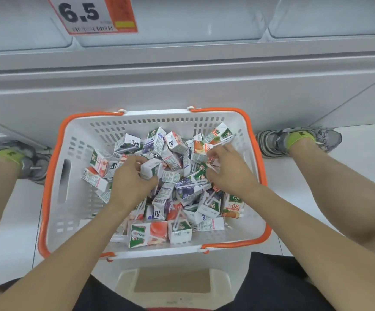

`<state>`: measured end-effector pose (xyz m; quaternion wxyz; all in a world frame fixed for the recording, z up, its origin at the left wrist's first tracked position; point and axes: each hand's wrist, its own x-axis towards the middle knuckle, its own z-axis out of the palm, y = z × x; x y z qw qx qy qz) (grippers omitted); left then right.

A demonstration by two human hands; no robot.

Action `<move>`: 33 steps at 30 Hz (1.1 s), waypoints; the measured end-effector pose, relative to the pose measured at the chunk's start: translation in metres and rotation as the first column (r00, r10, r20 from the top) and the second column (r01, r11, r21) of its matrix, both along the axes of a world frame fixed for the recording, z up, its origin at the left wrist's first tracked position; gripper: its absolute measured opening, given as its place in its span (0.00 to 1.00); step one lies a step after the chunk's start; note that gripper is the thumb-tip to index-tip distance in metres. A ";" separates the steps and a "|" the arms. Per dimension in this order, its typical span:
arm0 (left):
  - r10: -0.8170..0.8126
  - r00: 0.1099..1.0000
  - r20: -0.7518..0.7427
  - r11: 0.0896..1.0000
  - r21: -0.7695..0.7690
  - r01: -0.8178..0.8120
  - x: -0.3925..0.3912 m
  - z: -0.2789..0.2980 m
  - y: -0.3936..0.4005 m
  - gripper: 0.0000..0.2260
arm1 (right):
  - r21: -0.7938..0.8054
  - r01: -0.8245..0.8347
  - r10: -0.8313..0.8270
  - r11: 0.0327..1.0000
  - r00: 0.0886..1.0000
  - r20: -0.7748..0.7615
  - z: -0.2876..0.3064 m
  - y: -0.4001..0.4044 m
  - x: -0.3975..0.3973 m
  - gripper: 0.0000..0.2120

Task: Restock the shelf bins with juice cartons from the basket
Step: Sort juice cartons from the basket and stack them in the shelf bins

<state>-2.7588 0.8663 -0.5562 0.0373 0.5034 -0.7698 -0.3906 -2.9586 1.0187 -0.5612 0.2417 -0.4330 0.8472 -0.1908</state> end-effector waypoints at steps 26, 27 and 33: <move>0.668 0.715 -0.207 0.239 0.969 0.057 -0.009 0.030 0.011 0.17 | 0.032 0.025 -0.028 0.999 0.994 0.105 0.025 -0.003 -0.033 0.33; 0.683 0.697 -0.218 0.227 0.971 0.082 -0.009 0.031 0.011 0.25 | 0.003 0.019 -0.020 1.000 0.995 0.103 0.031 -0.005 -0.032 0.33; 0.700 0.663 -0.265 0.247 0.961 0.124 -0.015 0.042 0.007 0.26 | -0.127 0.042 0.006 0.991 0.936 0.353 0.060 -0.016 -0.022 0.30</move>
